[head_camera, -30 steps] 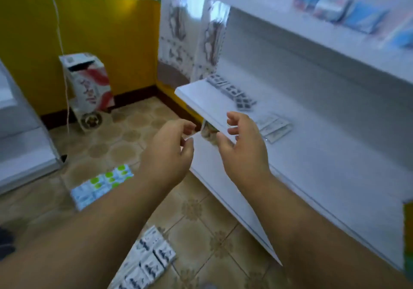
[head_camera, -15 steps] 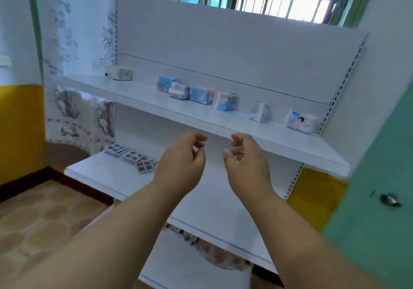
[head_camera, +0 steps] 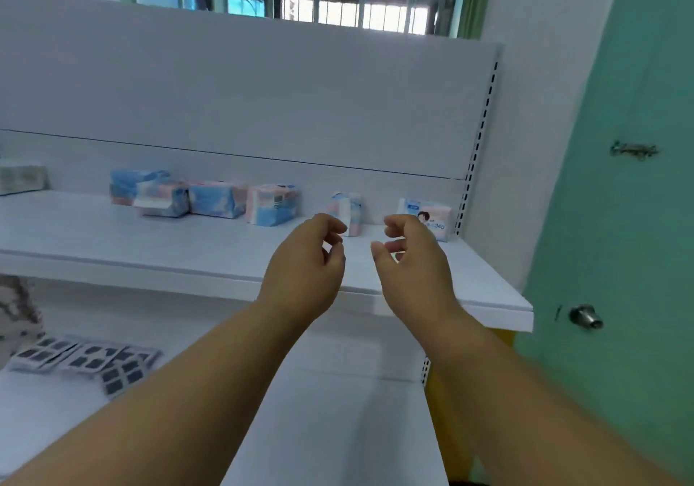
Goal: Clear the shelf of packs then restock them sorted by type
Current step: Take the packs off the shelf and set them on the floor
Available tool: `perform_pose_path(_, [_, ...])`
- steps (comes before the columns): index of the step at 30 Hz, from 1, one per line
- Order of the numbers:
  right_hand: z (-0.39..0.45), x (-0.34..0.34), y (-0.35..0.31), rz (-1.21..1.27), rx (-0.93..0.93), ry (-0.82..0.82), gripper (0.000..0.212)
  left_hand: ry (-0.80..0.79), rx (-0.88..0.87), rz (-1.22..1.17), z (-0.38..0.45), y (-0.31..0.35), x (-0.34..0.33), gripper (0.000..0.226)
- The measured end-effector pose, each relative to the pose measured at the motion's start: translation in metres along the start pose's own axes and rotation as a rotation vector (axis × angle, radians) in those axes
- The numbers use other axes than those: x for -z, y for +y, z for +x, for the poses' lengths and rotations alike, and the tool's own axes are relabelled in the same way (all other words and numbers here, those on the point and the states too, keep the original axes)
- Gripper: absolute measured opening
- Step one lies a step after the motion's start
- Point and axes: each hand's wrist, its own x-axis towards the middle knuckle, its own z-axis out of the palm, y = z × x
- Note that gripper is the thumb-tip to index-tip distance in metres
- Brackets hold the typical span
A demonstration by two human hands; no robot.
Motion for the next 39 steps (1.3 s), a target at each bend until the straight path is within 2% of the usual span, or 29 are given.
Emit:
perform_pose_path(7, [0.089, 0.008, 0.053, -0.208, -0.066, 0.014, 0.038, -0.117, -0.021, 0.064, 0.104, -0.002, -0.056, 0.030])
perform_pose_path(8, [0.103, 0.008, 0.064, -0.249, -0.068, -0.001, 0.039, -0.122, -0.030, 0.136, 0.116, -0.005, -0.066, 0.033])
perform_pose_path(11, [0.146, 0.006, 0.095, -0.404, -0.045, -0.114, 0.043, -0.093, -0.114, 0.545, 0.160, -0.016, -0.097, 0.045])
perform_pose_path(14, [0.189, -0.001, 0.119, -0.517, 0.008, -0.231, 0.043, -0.158, 0.010, 0.671, 0.198, -0.017, -0.122, 0.055])
perform_pose_path(18, [0.238, -0.014, 0.148, -0.790, 0.108, -0.249, 0.041, -0.249, 0.143, 0.742, 0.222, -0.028, -0.155, 0.056])
perform_pose_path(20, [0.250, -0.019, 0.161, -0.944, 0.127, -0.305, 0.048, -0.241, 0.158, 0.793, 0.225, -0.034, -0.162, 0.049])
perform_pose_path(22, [0.255, -0.023, 0.172, -0.984, 0.104, -0.358, 0.058, -0.221, 0.130, 0.865, 0.226, -0.037, -0.165, 0.048])
perform_pose_path(25, [0.257, -0.025, 0.178, -1.031, 0.160, -0.322, 0.064, -0.211, 0.113, 0.879, 0.227, -0.041, -0.163, 0.050])
perform_pose_path(27, [0.259, -0.024, 0.176, -1.032, 0.210, -0.261, 0.057, -0.165, 0.107, 0.820, 0.227, -0.042, -0.158, 0.045])
perform_pose_path(29, [0.260, -0.019, 0.171, -0.926, 0.197, -0.184, 0.047, -0.062, 0.159, 0.633, 0.225, -0.041, -0.148, 0.039])
perform_pose_path(31, [0.257, -0.013, 0.160, -0.662, 0.102, -0.108, 0.036, 0.070, 0.286, 0.325, 0.219, -0.038, -0.136, 0.036])
perform_pose_path(34, [0.243, -0.012, 0.131, -0.055, -0.129, 0.037, 0.029, 0.219, 0.445, -0.251, 0.204, -0.028, -0.118, 0.041])
perform_pose_path(36, [0.228, -0.013, 0.109, 0.212, -0.259, 0.111, 0.030, 0.232, 0.480, -0.542, 0.187, -0.019, -0.105, 0.048])
perform_pose_path(39, [0.199, -0.012, 0.082, 0.311, -0.318, 0.191, 0.028, 0.087, 0.491, -0.673, 0.163, -0.012, -0.084, 0.059])
